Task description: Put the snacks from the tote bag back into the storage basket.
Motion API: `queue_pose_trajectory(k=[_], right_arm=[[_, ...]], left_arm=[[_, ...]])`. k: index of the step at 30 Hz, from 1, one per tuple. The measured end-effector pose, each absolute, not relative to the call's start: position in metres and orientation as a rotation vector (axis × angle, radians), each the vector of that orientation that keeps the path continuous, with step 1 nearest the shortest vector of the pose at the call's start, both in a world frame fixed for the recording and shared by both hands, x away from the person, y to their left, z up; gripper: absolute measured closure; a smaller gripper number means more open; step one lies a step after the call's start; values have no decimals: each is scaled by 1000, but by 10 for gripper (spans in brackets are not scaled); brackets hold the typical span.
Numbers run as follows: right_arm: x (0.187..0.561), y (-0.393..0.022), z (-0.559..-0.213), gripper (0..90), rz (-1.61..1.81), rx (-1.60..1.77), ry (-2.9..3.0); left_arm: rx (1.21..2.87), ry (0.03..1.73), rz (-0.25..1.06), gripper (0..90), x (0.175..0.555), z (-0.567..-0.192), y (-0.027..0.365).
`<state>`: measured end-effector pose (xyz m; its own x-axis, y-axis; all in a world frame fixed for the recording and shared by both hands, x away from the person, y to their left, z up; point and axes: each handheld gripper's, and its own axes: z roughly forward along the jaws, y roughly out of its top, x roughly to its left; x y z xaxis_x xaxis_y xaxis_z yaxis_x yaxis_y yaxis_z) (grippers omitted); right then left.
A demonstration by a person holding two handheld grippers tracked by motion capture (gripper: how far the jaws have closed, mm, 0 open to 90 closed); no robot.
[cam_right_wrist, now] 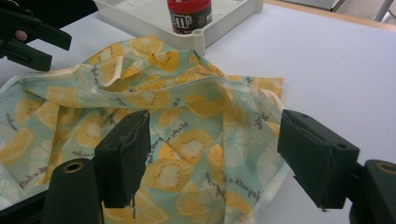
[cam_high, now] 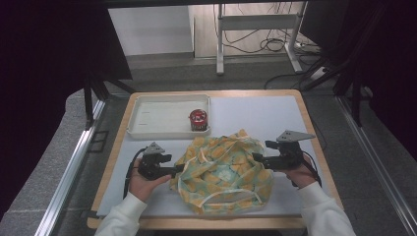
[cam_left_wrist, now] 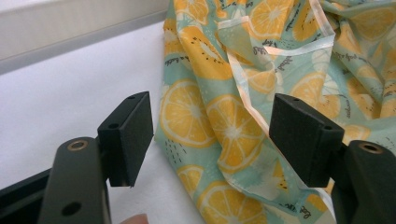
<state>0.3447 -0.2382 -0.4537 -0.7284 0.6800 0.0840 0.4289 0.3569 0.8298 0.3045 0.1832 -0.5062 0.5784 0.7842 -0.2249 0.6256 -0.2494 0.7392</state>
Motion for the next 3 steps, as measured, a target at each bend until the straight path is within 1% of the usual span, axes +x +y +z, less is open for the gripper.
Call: queue_pose_trajectory(k=[3], right_arm=[[344, -241, -452, 256, 1312, 1002, 2332]], left_arm=[[1963, 1126, 248, 306, 304, -506, 184]])
